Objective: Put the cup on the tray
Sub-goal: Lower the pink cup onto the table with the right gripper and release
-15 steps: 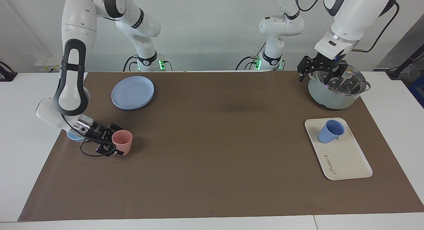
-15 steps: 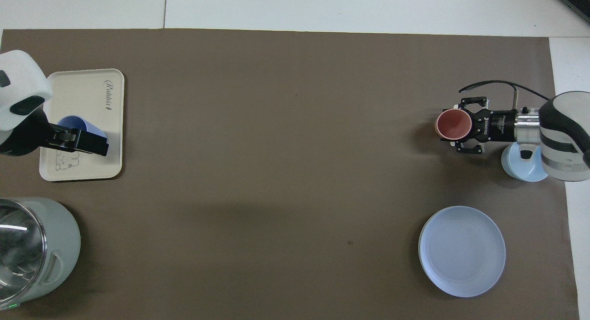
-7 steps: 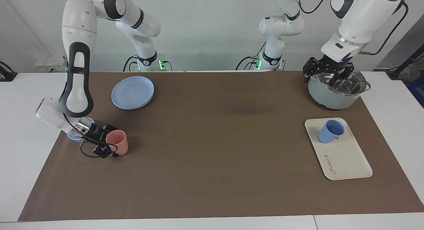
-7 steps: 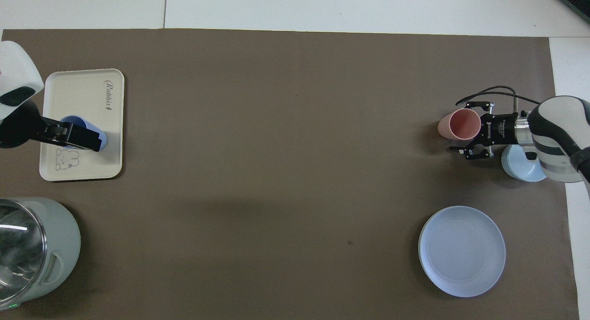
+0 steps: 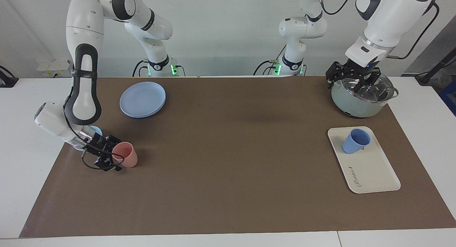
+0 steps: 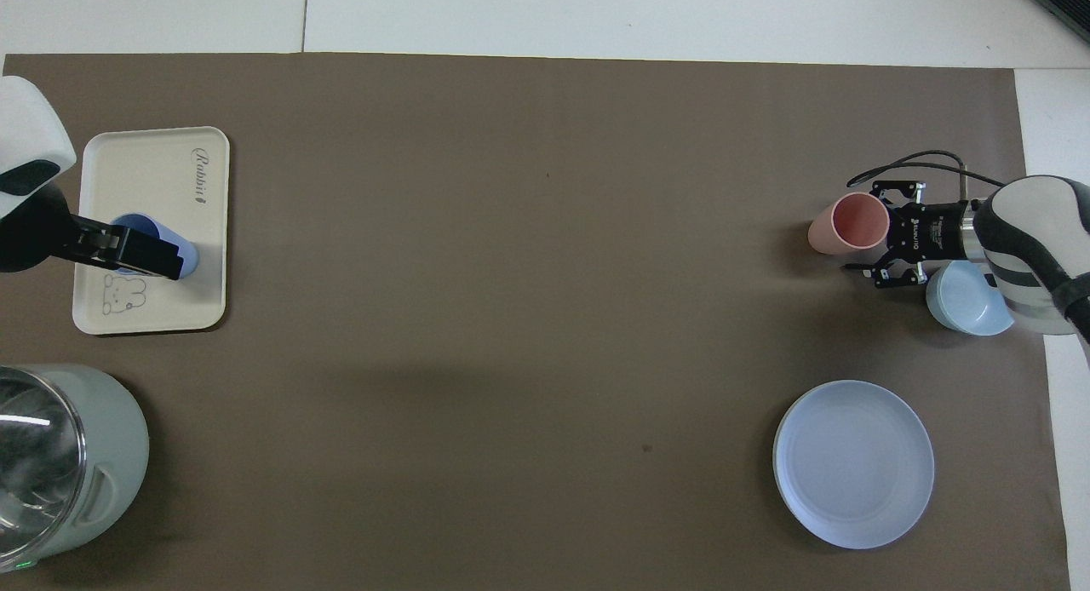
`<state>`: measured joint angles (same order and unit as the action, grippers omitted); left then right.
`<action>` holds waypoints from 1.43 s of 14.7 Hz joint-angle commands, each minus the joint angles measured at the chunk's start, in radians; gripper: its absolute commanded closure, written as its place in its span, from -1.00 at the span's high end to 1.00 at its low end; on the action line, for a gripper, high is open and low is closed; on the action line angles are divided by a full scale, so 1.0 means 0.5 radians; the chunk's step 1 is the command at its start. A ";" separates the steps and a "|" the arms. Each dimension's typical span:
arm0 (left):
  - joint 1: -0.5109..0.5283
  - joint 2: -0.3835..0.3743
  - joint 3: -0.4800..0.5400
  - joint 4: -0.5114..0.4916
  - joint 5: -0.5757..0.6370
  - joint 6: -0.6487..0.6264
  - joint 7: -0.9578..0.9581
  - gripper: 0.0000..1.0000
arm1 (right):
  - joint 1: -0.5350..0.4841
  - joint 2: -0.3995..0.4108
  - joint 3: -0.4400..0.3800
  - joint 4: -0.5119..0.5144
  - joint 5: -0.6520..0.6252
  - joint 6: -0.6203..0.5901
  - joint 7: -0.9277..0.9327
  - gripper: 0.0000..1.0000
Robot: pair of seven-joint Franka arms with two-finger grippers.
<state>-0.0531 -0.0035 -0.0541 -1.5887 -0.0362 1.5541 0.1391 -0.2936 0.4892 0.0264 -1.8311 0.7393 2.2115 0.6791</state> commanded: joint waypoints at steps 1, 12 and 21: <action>0.017 0.004 -0.011 0.011 0.042 -0.019 0.029 1.00 | -0.014 -0.030 -0.013 0.008 -0.137 0.044 -0.054 0.98; 0.042 -0.014 -0.011 -0.001 0.039 -0.043 0.004 1.00 | 0.029 -0.561 0.008 -0.013 -1.030 -0.320 -0.765 0.99; 0.039 -0.097 -0.014 -0.115 0.042 -0.012 0.022 1.00 | 0.418 -0.972 0.042 0.161 -1.601 -0.876 -1.094 0.99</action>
<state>-0.0376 -0.0211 -0.0557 -1.6137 -0.0362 1.5529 0.1392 -0.0887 0.0289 0.0369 -1.7948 -0.0348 1.8432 0.1636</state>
